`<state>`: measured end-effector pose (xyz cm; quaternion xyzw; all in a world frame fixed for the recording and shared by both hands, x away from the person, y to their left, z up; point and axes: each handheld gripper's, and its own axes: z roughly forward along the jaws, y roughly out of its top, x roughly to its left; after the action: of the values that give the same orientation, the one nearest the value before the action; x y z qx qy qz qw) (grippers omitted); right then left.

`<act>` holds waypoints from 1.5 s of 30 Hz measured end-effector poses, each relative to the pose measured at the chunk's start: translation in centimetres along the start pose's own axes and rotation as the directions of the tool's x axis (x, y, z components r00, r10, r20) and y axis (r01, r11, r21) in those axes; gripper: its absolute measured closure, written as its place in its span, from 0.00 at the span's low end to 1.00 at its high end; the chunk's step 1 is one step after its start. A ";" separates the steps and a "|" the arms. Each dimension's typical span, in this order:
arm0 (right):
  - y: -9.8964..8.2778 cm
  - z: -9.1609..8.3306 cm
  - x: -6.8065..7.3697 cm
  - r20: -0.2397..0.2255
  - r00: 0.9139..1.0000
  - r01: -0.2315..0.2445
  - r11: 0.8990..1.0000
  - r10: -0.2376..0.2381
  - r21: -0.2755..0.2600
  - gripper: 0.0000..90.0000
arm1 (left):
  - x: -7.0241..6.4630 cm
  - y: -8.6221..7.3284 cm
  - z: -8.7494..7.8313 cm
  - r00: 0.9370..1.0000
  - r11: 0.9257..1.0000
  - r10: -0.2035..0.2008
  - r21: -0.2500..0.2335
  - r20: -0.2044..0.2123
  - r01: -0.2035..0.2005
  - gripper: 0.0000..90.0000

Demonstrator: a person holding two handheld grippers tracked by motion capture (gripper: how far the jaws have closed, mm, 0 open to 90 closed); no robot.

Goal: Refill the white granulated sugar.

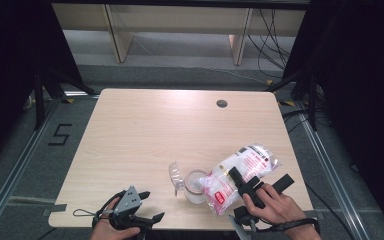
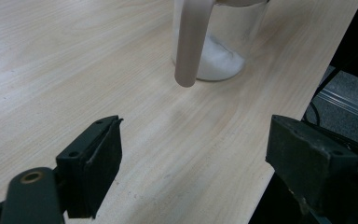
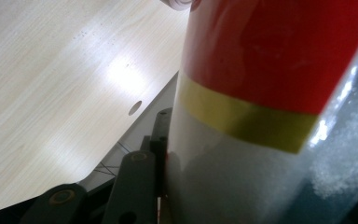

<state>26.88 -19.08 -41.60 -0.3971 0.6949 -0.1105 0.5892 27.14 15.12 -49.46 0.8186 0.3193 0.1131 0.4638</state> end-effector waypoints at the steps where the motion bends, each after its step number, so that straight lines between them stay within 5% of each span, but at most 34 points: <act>1: 0.0 0.0 0.0 -0.009 1.000 -0.006 1.000 0.006 -0.005 0.76 | 0.0 0.0 0.0 1.000 1.000 0.007 0.000 0.001 -0.007 0.20; 31: -0.1 0.0 0.2 -0.016 0.999 -0.031 1.000 0.031 -0.001 0.76 | 0.0 0.0 0.0 1.000 1.000 0.008 0.001 0.001 -0.008 0.20; 45: -0.2 0.0 -0.1 -0.022 1.000 0.019 1.000 -0.018 0.020 0.76 | 0.0 0.0 0.1 1.000 1.000 0.000 0.000 0.004 0.000 0.20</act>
<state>26.97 -19.19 -41.40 -0.3964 0.6965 -0.1272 0.5845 27.17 15.05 -49.54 0.8189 0.3182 0.1113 0.4644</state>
